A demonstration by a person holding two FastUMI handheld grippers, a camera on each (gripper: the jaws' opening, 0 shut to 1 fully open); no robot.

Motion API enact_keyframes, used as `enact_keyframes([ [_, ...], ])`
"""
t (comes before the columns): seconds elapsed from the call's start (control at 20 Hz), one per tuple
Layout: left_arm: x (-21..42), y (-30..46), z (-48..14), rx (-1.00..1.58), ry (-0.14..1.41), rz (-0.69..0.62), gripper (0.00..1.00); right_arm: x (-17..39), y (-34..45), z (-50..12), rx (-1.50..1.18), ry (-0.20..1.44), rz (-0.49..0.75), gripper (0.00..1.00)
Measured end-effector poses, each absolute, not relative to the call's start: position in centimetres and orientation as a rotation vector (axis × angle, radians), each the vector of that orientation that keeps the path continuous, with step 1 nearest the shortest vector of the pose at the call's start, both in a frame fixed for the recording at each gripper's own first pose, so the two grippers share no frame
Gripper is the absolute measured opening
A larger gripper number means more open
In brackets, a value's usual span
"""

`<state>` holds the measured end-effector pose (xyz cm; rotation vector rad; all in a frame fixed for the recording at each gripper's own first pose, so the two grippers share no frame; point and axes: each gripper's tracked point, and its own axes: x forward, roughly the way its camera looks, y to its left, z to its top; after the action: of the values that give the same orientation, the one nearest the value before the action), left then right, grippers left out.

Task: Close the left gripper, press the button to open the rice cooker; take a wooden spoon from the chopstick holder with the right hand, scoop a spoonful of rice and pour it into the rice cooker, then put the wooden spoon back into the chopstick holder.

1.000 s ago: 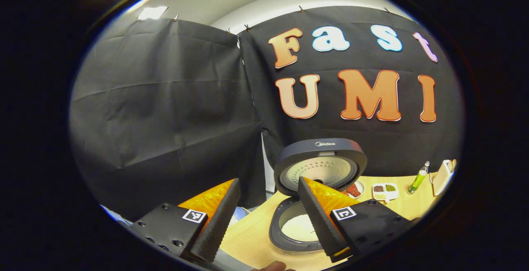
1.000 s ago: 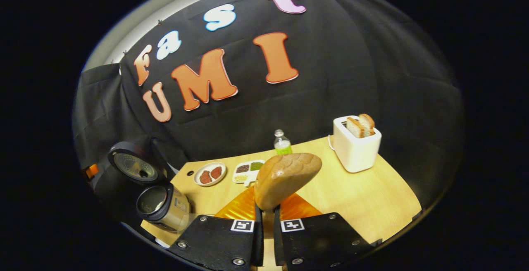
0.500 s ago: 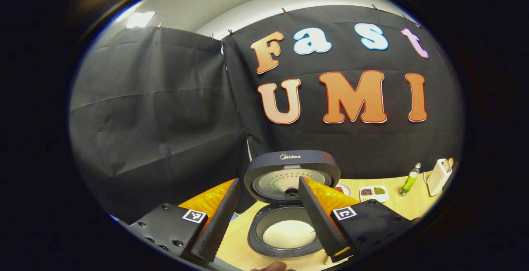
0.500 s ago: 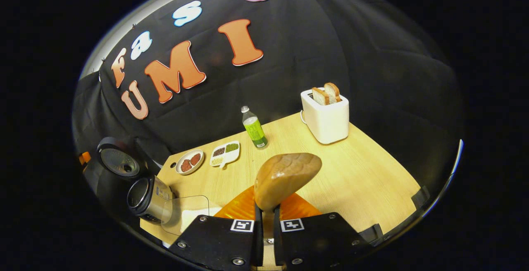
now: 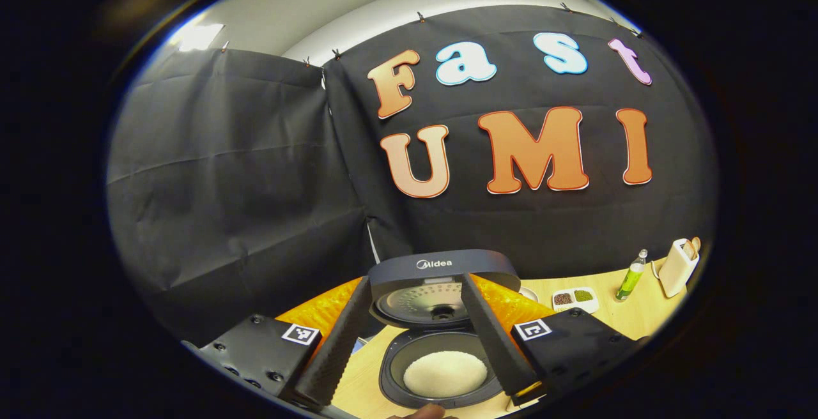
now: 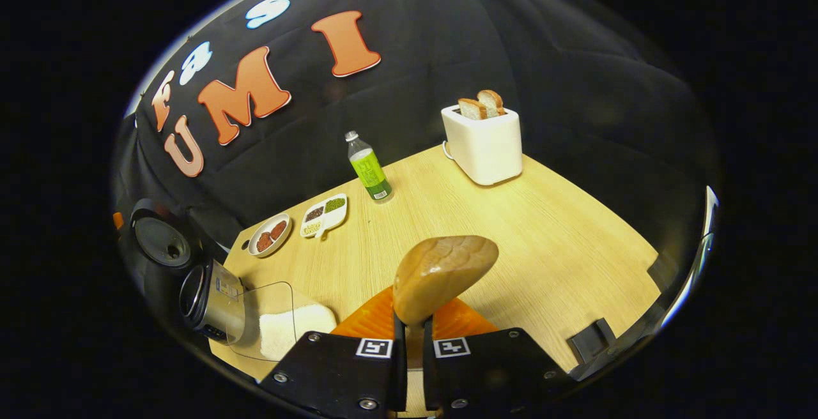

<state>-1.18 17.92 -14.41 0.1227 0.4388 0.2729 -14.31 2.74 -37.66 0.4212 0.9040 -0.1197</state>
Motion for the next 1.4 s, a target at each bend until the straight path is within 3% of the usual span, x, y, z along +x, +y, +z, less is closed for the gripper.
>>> enact_keyframes([
  [0.15, 0.4, 19.2, -13.7, 0.11, 0.421, 0.28, 0.87, -14.8, 3.0, -38.4, 0.407, 0.927, -0.131, 0.09],
  [0.2, 0.8, 19.7, -13.5, 0.101, 0.412, 0.282, 0.93, -14.9, 3.0, -38.6, 0.398, 0.933, -0.133, 0.09],
  [0.25, 1.3, 20.0, -13.3, 0.092, 0.409, 0.281, 0.87, -14.9, 3.0, -38.8, 0.391, 0.936, -0.137, 0.1],
  [0.4, 2.8, 20.1, -13.7, 0.053, 0.415, 0.257, 0.87, -15.4, 3.0, -39.4, 0.403, 0.967, -0.157, 0.1],
  [0.45, 3.5, 20.2, -13.8, 0.044, 0.425, 0.253, 0.93, -16.0, 3.1, -39.8, 0.415, 0.995, -0.163, 0.12],
  [0.55, 4.8, 20.2, -14.2, 0.019, 0.437, 0.241, 0.93, -15.9, 2.6, -39.6, 0.425, 0.99, -0.181, 0.15],
  [0.6, 5.5, 20.0, -14.2, 0.006, 0.441, 0.232, 0.87, -15.9, 2.3, -39.4, 0.42, 0.988, -0.188, 0.16],
  [0.65, 6.0, 20.0, -14.3, 0.002, 0.448, 0.226, 0.94, -16.0, 0.9, -38.3, 0.412, 0.981, -0.198, 0.18],
  [0.7, 6.7, 20.1, -14.6, 0.002, 0.456, 0.22, 0.94, -15.9, 0.4, -37.9, 0.405, 0.974, -0.209, 0.2],
  [0.75, 7.3, 20.2, -14.9, 0.005, 0.469, 0.216, 0.94, -15.8, -0.1, -37.8, 0.402, 0.97, -0.224, 0.24],
  [0.8, 7.9, 20.2, -15.4, 0.007, 0.484, 0.217, 0.95, -15.8, -0.6, -37.6, 0.401, 0.97, -0.238, 0.39],
  [0.85, 8.2, 20.6, -16.2, 0.015, 0.515, 0.237, 0.87, -15.8, -1.0, -37.3, 0.405, 0.969, -0.248, 0.4],
  [0.9, 8.2, 21.2, -17.2, 0.022, 0.543, 0.264, 0.95, -15.6, -1.4, -36.6, 0.41, 0.951, -0.256, 0.43],
  [0.95, 8.5, 20.8, -18.0, 0.003, 0.568, 0.262, 0.88, -15.2, -2.0, -35.9, 0.404, 0.925, -0.267, 0.48],
  [1.0, 8.4, 20.0, -18.8, -0.022, 0.598, 0.249, 0.88, -15.0, -2.4, -35.3, 0.395, 0.915, -0.27, 0.49],
  [1.15, 8.8, 19.2, -19.8, -0.029, 0.625, 0.216, 0.87, -14.3, -3.8, -33.3, 0.317, 0.869, -0.272, 0.64],
  [1.2, 9.0, 19.1, -19.9, -0.022, 0.644, 0.211, 0.87, -13.9, -4.3, -32.5, 0.287, 0.849, -0.273, 0.59],
  [1.25, 8.8, 18.9, -20.2, -0.03, 0.663, 0.209, 0.94, -13.4, -4.5, -31.7, 0.263, 0.831, -0.268, 0.74],
  [1.3, 8.5, 18.5, -20.5, -0.043, 0.683, 0.21, 1.0, -12.9, -4.8, -31.0, 0.246, 0.814, -0.265, 0.75],
  [1.35, 8.1, 18.5, -20.8, -0.043, 0.709, 0.212, 0.94, -12.8, -4.3, -30.6, 0.237, 0.8, -0.26, 0.76],
  [1.4, 7.5, 18.2, -21.1, -0.041, 0.731, 0.213, 0.95, -12.3, -4.2, -30.0, 0.234, 0.785, -0.255, 0.76],
])
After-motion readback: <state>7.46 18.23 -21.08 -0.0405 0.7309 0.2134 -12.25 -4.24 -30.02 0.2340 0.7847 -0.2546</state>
